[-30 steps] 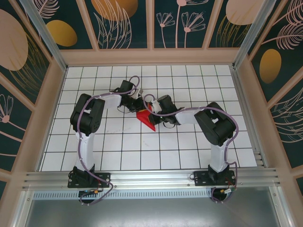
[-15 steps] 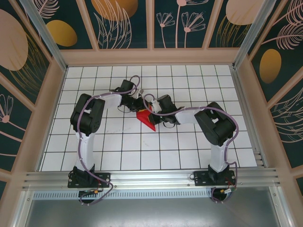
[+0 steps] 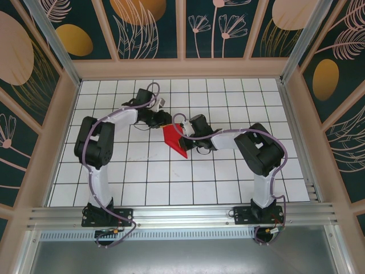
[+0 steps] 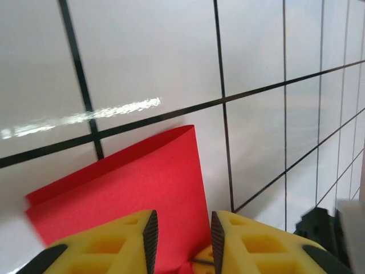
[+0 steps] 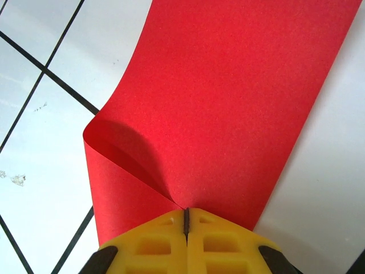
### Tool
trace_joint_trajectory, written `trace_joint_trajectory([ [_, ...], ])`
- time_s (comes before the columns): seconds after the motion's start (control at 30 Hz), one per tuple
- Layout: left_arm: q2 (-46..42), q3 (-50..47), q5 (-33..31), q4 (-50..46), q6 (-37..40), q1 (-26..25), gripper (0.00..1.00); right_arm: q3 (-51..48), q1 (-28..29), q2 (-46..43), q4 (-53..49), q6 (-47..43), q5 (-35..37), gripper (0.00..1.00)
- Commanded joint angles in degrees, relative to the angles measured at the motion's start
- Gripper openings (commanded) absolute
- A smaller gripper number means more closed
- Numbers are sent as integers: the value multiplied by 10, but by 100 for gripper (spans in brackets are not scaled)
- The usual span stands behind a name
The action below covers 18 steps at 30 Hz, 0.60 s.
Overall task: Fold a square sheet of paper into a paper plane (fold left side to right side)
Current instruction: Third fold the triangle at the center of the table.
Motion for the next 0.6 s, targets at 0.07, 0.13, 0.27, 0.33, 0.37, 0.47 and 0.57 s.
trace_joint_trajectory([
  [0.07,-73,-87,61,35,-11,-4,26,-6,-5,22,-44,-6,18,0],
  [0.13,-78,-107,74,42,-13,-11,26,-5,-5,23,-41,-5,16,0],
  [0.27,-69,-137,88,73,-28,-28,26,1,-5,26,-44,-5,14,0],
  [0.33,-61,-141,90,84,-33,-34,26,0,-5,26,-45,-5,14,0],
  [0.37,-56,-141,90,88,-36,-36,26,0,-5,27,-45,-4,15,0],
  [0.47,-42,-138,91,97,-38,-42,26,-1,-5,27,-48,-5,16,0],
  [0.57,-27,-135,82,95,-36,-44,26,0,-5,26,-48,-5,17,0],
])
